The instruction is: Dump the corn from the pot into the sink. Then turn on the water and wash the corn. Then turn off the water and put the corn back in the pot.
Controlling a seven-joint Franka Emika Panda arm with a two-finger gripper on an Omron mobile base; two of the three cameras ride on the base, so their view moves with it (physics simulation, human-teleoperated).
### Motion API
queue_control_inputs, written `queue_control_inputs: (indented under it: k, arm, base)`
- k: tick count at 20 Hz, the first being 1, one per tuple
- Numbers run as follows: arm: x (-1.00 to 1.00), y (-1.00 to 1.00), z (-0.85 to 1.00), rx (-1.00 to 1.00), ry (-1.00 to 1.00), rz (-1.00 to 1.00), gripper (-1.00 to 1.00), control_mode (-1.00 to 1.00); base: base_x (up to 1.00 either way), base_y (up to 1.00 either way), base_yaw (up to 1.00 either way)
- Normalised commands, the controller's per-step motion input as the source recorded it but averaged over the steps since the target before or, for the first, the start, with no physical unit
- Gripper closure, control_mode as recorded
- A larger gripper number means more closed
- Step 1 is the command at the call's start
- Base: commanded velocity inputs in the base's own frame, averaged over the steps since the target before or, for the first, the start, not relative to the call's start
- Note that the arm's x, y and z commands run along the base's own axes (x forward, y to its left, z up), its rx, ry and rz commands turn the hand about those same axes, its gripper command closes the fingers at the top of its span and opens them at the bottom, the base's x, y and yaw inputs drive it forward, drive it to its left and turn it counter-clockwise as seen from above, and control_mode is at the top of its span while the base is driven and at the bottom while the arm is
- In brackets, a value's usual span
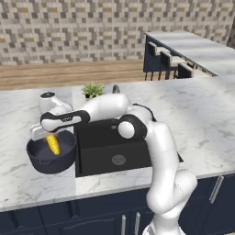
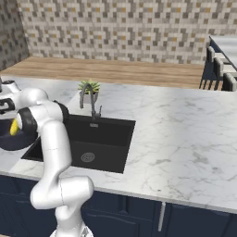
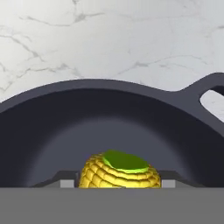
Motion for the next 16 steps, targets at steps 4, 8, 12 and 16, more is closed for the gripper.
queue_control_inputs:
  k: [4,8,12,16]
  arm:
    - [0.00,0.15,0.00,0.00,0.00,0.00,-1.00,-1.00]
    - [-0.01,0.00,0.20,0.00,0.06,0.00,-1.00,-1.00]
    - [-0.12,-0.10,0.59,0.00,0.11,0.00,-1.00,-1.00]
    - [-0.05,-0.10,0.26,-0.01,0.02,0.00,-1.00,-1.00]
  base:
    - [0.00,0.00,0.00]
    - [0.00,0.00,0.00]
    - [0.00,0.00,0.00]
    - [0.00,0.00,0.00]
